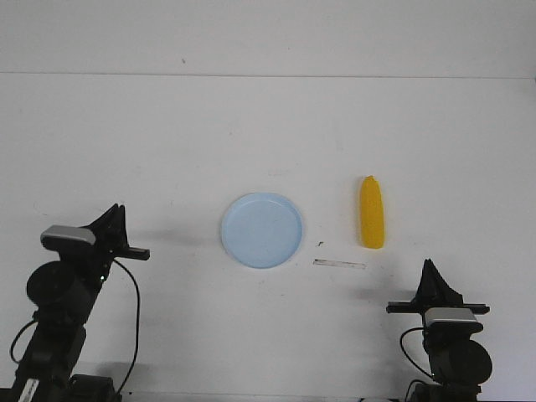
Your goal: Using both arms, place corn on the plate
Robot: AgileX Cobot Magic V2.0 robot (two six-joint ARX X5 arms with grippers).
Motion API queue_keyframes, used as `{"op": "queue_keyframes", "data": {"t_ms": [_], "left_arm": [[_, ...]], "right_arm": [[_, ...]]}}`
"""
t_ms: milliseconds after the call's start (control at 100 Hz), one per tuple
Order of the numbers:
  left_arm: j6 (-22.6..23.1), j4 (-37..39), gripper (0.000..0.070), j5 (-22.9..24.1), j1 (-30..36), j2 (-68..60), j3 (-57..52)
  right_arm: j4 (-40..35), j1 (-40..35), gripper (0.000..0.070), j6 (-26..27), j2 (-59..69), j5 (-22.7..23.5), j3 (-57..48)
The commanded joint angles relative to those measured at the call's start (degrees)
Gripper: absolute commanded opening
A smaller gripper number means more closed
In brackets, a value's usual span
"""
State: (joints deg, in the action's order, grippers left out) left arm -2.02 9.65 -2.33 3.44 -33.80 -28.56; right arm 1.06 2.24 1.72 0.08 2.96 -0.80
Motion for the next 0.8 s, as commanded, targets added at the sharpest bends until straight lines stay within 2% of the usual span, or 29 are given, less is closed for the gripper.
{"op": "queue_keyframes", "data": {"t_ms": [0, 200, 350, 460, 790], "left_arm": [[1.0, 0.7, 0.0028, 0.0, -0.9, 4.5, 2.0], [0.9, -2.8, 0.0028, 0.3, -3.1, 19.5, 8.8], [0.9, -9.4, 0.0013, 3.8, -3.3, 26.2, 9.2], [0.9, -11.3, 0.0000, 4.0, -3.3, 27.9, 9.2], [0.9, -10.5, 0.0001, 4.0, -3.3, 27.9, 9.2]], "right_arm": [[0.6, -0.1, 0.0015, -0.3, 0.0, 0.0, 0.1], [0.6, -0.1, 0.0015, -0.3, 0.0, 0.0, 0.1], [0.6, -0.1, 0.0015, -0.3, 0.0, 0.0, 0.1], [0.6, -0.1, 0.0015, -0.3, 0.0, 0.0, 0.1], [0.6, -0.1, 0.0015, -0.3, 0.0, 0.0, 0.1]]}}
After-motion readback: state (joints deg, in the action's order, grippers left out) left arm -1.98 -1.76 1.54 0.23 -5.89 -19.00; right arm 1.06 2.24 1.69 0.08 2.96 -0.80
